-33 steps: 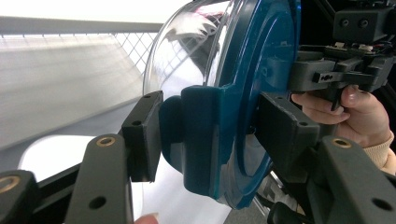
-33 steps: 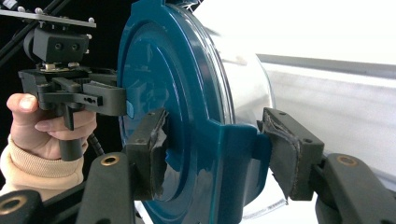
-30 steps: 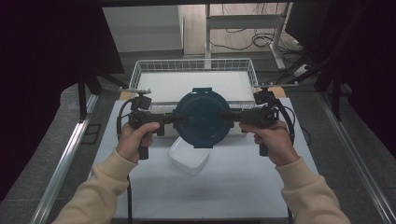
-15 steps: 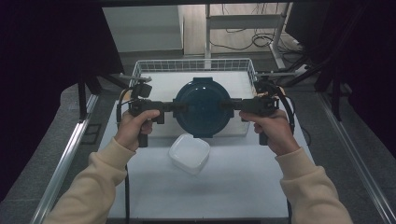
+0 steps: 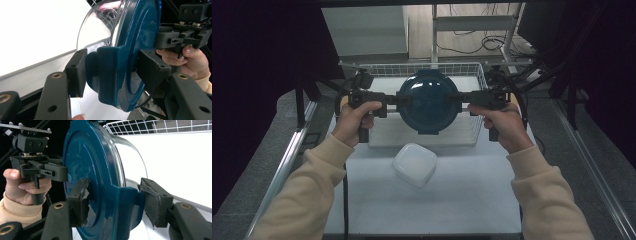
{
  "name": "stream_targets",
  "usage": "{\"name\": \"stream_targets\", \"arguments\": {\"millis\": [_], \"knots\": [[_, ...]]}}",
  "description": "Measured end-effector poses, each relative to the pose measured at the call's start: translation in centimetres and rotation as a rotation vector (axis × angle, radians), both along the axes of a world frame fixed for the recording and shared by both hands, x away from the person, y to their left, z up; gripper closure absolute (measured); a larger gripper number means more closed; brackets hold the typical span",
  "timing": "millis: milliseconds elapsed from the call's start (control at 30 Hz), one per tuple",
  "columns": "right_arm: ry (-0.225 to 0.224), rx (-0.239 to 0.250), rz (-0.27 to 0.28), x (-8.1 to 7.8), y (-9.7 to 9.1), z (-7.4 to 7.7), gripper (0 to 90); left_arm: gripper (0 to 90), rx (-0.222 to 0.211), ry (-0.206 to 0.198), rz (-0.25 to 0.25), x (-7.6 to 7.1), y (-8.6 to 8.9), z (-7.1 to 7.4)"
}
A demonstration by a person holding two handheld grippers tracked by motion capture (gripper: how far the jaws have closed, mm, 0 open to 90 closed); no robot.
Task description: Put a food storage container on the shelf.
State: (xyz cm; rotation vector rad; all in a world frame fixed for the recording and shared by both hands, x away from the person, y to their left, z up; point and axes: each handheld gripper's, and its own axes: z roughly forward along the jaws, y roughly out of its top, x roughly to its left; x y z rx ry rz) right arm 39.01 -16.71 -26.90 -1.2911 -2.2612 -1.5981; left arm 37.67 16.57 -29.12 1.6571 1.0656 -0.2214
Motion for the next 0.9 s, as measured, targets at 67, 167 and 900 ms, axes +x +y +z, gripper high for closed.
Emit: {"name": "stream_targets", "arguments": {"millis": [67, 167, 900], "knots": [[0.001, 0.000, -0.001, 0.4, 0.2, 0.2, 42.1, 43.0, -0.001, 0.005, -0.001, 0.4, 0.2, 0.1], [0.006, -0.005, -0.001, 0.9, 0.4, 0.4, 42.2, 43.0, -0.001, 0.011, -0.007, 1.2, 0.5, 0.3], [0.025, -0.017, 0.002, 6.5, 2.2, 1.0, 42.4, 42.8, -0.032, 0.030, 0.017, 6.5, 2.2, 0.3]]}}
